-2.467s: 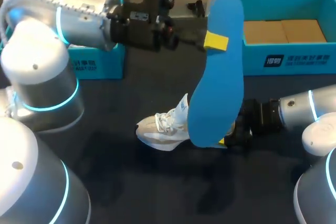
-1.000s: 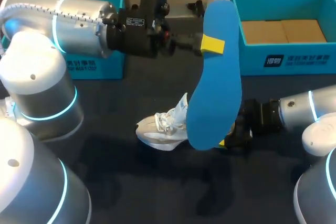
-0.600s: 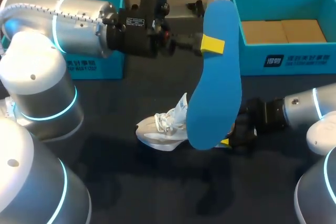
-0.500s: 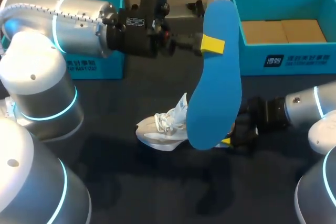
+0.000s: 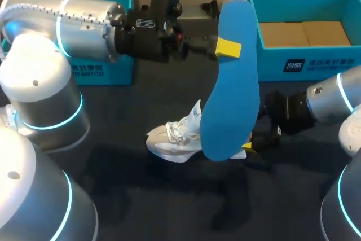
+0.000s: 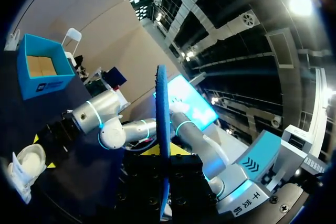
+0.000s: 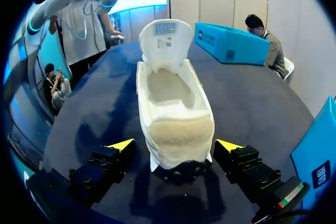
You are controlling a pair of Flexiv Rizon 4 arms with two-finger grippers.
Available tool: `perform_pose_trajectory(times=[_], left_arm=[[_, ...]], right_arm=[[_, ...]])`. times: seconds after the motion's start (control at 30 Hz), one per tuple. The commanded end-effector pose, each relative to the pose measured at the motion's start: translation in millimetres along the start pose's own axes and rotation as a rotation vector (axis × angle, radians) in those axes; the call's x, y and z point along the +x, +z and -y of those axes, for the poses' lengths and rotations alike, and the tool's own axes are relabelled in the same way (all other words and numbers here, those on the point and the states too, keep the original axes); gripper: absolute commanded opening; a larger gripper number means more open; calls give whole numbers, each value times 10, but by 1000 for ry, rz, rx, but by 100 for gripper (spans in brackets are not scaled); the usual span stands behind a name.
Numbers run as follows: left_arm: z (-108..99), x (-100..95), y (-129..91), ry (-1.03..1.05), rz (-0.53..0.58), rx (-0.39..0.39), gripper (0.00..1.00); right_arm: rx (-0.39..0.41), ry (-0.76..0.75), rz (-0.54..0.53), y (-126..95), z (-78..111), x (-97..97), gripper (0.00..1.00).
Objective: Take the shoe out of the shoebox, open the shoe tongue, remove and reinsert the insole, then place the shoe into the shoebox
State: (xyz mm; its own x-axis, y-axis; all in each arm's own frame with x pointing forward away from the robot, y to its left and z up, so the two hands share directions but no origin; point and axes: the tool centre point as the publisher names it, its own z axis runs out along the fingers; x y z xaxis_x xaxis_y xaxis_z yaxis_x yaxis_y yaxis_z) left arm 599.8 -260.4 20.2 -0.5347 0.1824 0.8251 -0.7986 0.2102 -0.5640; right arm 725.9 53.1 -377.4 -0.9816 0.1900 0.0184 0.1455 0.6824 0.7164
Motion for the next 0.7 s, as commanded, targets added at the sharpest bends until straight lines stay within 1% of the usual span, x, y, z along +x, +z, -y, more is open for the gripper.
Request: perform_pose_trajectory(times=[0.03, 0.27, 0.37, 0.47, 0.53, 0.6, 0.7], left_arm=[[3, -7, 15, 0, 1, -1, 0], [3, -7, 15, 0, 1, -1, 0], [3, -7, 15, 0, 1, -1, 0], [3, -7, 15, 0, 1, -1, 0], [3, -7, 15, 0, 1, -1, 0], [3, -7, 15, 0, 1, -1, 0], [3, -7, 15, 0, 1, -1, 0]], right_arm=[[161, 3, -1, -141, -108, 41, 100], [274, 18, 16, -278, -254, 97, 100], [350, 30, 19, -331, -337, 123, 100], [385, 32, 39, -381, -406, 137, 100], [425, 41, 42, -399, -434, 138, 100], [438, 47, 59, -414, -454, 138, 100], [492, 68, 70, -421, -463, 140, 100]])
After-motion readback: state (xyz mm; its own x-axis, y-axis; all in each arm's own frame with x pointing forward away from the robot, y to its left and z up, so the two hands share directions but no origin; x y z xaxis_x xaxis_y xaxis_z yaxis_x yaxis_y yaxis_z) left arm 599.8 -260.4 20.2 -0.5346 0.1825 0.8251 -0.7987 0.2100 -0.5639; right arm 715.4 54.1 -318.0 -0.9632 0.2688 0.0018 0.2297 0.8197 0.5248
